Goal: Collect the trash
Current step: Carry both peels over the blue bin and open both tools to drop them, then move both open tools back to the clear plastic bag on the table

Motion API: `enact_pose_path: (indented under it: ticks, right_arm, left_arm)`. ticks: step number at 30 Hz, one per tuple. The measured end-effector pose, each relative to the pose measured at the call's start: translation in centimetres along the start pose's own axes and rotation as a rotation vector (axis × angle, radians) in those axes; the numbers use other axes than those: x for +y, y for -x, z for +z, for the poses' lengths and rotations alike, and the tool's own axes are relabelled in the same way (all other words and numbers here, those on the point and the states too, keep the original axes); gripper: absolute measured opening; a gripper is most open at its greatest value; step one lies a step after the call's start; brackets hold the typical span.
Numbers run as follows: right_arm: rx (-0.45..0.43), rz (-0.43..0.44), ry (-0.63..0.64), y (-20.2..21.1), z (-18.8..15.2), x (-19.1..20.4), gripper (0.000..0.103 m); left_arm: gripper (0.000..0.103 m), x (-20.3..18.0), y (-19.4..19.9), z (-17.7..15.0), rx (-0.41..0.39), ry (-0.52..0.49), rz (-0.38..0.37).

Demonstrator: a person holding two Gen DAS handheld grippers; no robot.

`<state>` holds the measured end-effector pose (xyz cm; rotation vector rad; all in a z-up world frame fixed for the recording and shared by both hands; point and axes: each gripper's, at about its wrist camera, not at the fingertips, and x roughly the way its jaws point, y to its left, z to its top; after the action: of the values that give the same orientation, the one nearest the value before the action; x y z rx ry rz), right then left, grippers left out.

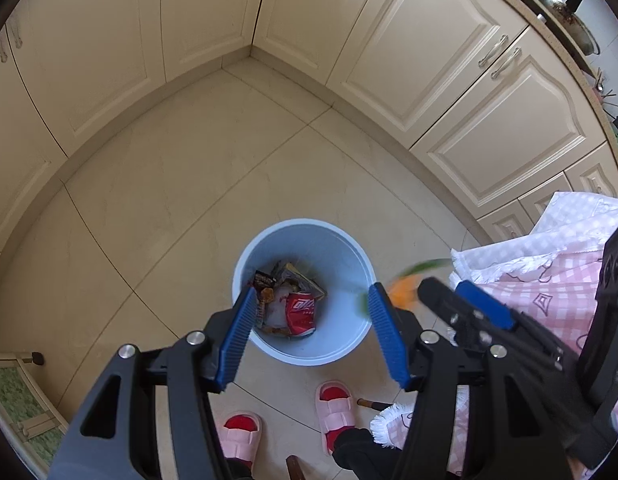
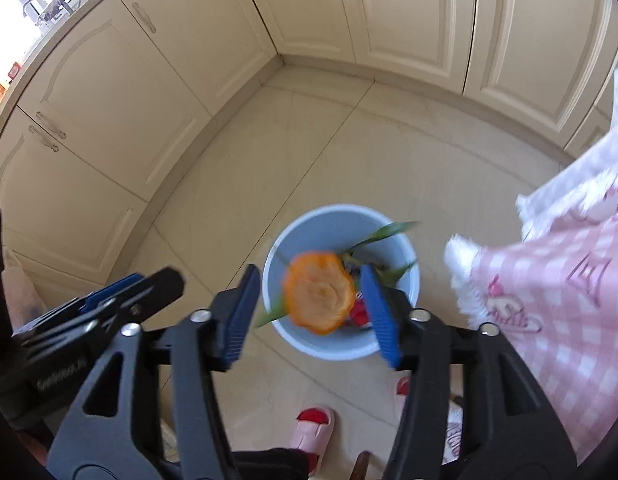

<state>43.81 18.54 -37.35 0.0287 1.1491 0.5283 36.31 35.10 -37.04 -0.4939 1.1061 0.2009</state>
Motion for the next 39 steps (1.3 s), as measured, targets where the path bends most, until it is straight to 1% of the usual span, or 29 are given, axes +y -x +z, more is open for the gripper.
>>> enact_pose_path:
  ticks: [2,7,13,21,23,24,26,30,31,33,36,39]
  right_arm:
    - [-0.015,-0.003,0.004,0.7,0.2,0.4,0.054]
    - [-0.087,-0.044,0.068,3.9,0.1,1.9,0.054]
    - [-0.184,-0.063,0.132,9.4,-0.7,3.9,0.054]
    - [-0.316,-0.050,0.137,18.6,-2.7,4.1,0.055]
    - [-0.360,-0.050,0.135,21.4,-3.4,3.7,0.055]
    - [-0.383,-0.052,0.133,22.8,-3.7,3.4,0.056]
    - [-0.426,-0.060,0.130,25.6,-4.5,3.0,0.058]
    - [-0.505,-0.092,0.103,30.8,-5.9,0.2,0.060]
    - [-0.528,-0.109,0.088,32.4,-6.5,-1.2,0.061]
    - [-0.561,-0.128,0.061,35.0,-7.6,-3.5,0.062]
    - [-0.612,-0.189,0.004,38.7,-9.5,-7.8,0.063]
    - [-0.643,-0.244,-0.076,41.8,-11.6,-12.6,0.064]
  left_arm:
    - [0.057,0.0,1.1,0.1,-0.015,-0.002,-0.001]
    - [0.057,-0.3,4.0,-0.1,-0.054,-0.015,-0.006]
    - [0.057,-1.2,8.5,-0.8,-0.114,-0.031,-0.023]
    - [0.057,-3.8,16.7,-2.9,-0.239,-0.079,-0.058]
    - [0.061,-5.0,19.1,-3.7,-0.280,-0.099,-0.070]
    - [0.062,-5.8,20.5,-4.2,-0.310,-0.113,-0.077]
    - [0.062,-7.1,22.3,-4.8,-0.341,-0.135,-0.096]
    - [0.065,-11.0,25.7,-6.6,-0.395,-0.199,-0.130]
    - [0.067,-12.4,26.3,-7.1,-0.406,-0.220,-0.137]
    - [0.068,-15.1,27.3,-8.0,-0.417,-0.264,-0.157]
    - [0.068,-19.7,27.5,-9.2,-0.408,-0.330,-0.197]
    - [0.073,-24.7,26.9,-10.5,-0.378,-0.401,-0.242]
